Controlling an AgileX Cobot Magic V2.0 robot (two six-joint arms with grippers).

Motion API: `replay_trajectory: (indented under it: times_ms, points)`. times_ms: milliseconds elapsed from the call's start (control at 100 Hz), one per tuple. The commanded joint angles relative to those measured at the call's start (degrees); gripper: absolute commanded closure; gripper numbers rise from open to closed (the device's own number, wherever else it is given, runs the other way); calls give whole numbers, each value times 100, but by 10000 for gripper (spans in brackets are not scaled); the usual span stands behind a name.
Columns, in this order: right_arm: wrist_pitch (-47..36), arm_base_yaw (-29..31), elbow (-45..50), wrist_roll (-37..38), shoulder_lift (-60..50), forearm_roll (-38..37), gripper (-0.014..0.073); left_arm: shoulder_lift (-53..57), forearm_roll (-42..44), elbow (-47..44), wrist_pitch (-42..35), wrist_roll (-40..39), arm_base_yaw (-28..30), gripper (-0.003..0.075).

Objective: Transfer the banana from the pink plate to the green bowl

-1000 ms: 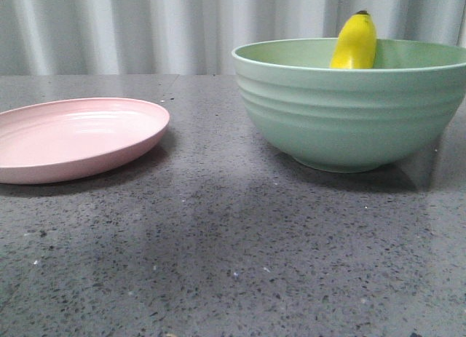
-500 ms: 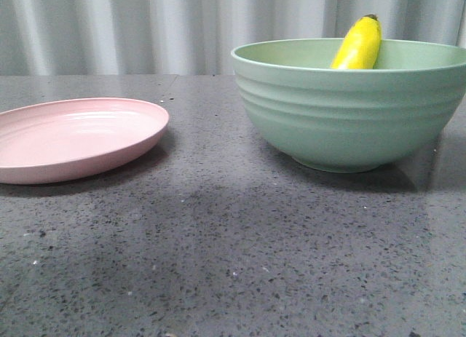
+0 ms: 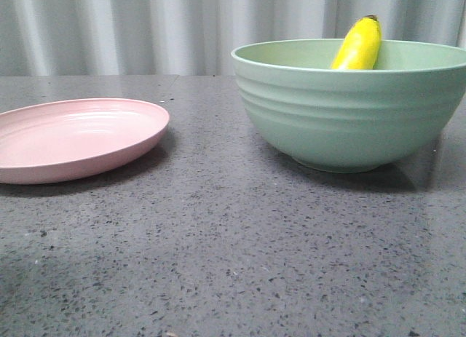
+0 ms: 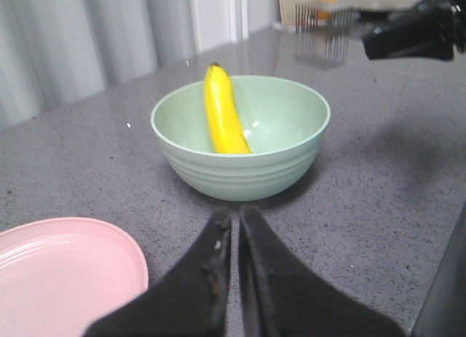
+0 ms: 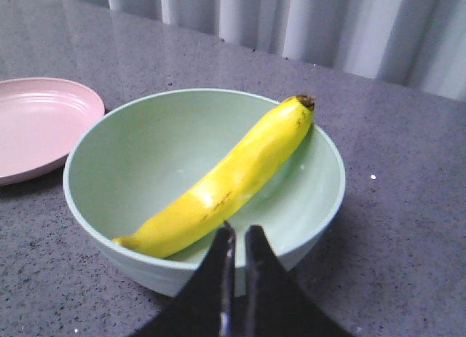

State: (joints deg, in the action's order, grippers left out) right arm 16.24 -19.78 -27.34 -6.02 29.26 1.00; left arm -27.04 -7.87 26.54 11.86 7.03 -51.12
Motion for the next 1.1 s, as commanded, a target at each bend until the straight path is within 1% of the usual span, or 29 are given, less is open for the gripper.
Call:
replay_trajectory:
  times_ms: [0, 100, 200, 390, 930, 1020, 1090]
  points:
    - [-919, 32, 372, -20, -572, -8, 657, 476, -72, -383, -974, -57, -25, 741]
    - [-1136, 32, 858, -20, -1234, -8, 657, 1033, -72, -928, -1295, -57, -25, 741]
    - [-1299, 32, 1232, -20, -1865, -8, 657, 1406, -72, -1284, -1413, -57, -25, 741]
    - [-1115, 32, 1537, -20, -2561, -8, 657, 1607, -72, -1454, -1432, -57, -25, 741]
    - [-1079, 32, 1537, -20, -2602, -8, 657, 1607, -72, -1508, -1442, -57, -25, 741]
    - [-1079, 32, 1537, -20, -2602, -8, 657, 1616, -72, -1620, -1783, -57, 131, 741]
    - [-1079, 32, 1537, -20, -2602, -8, 657, 1629, -72, -1852, -2336, -57, 394, 741]
